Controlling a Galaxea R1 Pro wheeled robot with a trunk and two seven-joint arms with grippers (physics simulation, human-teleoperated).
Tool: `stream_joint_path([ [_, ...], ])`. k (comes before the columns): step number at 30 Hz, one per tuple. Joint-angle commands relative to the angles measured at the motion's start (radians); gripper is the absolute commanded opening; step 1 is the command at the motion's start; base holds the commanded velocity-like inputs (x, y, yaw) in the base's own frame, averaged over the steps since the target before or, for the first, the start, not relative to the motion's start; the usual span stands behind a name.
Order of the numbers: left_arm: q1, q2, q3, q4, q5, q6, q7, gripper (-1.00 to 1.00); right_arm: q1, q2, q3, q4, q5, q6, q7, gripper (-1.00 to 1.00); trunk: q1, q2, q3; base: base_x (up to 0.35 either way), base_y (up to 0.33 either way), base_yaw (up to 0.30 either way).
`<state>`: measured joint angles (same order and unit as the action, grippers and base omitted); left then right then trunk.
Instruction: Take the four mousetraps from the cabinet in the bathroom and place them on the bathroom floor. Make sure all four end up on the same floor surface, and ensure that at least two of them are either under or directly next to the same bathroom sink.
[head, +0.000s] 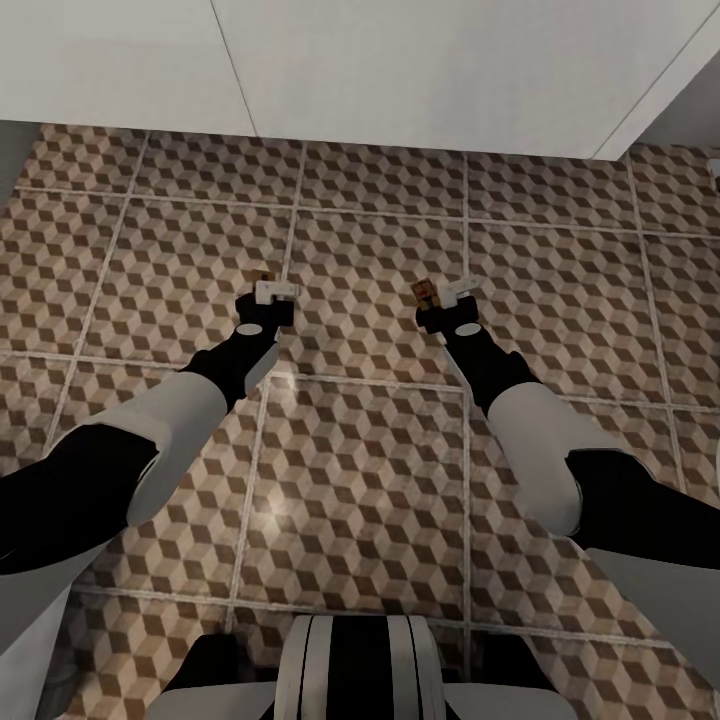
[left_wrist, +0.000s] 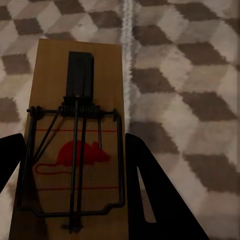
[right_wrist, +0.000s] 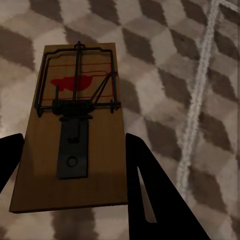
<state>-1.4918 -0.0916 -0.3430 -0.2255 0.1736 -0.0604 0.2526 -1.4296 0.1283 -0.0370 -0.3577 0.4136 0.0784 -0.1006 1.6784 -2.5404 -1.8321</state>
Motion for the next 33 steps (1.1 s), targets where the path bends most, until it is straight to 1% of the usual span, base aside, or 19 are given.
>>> stream_joint_path([
  [1, -0.001, -0.001, -0.009, 0.001, 0.01, -0.004, 0.005, -1.0, 0.0, 0.001, -0.004, -0.001, 0.007, 0.005, 0.001, -1.0, 0.0, 0.0, 0.0, 0.0, 0.0, 0.0],
  [8, -0.001, -0.003, -0.021, 0.0, 0.009, -0.004, 0.005, -1.0, 0.0, -0.001, -0.003, -0.001, 0.007, 0.004, 0.0, -1.0, 0.0, 0.0, 0.0, 0.004, 0.0, 0.0],
  [11, -0.001, -0.004, -0.023, 0.0, 0.01, -0.004, 0.005, -1.0, 0.0, -0.001, -0.003, -0.001, 0.007, 0.004, 0.0, -1.0, 0.0, 0.0, 0.0, 0.115, 0.0, 0.0],
  [28, -0.001, -0.005, -0.024, 0.0, 0.009, -0.003, 0.005, -1.0, 0.0, -0.001, -0.001, 0.0, 0.007, 0.004, -0.001, -1.0, 0.0, 0.0, 0.0, 0.245, 0.0, 0.0],
  [33, -0.001, -0.005, -0.024, 0.001, 0.01, -0.003, 0.004, -1.0, 0.0, -0.001, -0.001, 0.001, 0.007, 0.004, -0.001, -1.0, 0.0, 0.0, 0.0, 0.086, 0.0, 0.0],
])
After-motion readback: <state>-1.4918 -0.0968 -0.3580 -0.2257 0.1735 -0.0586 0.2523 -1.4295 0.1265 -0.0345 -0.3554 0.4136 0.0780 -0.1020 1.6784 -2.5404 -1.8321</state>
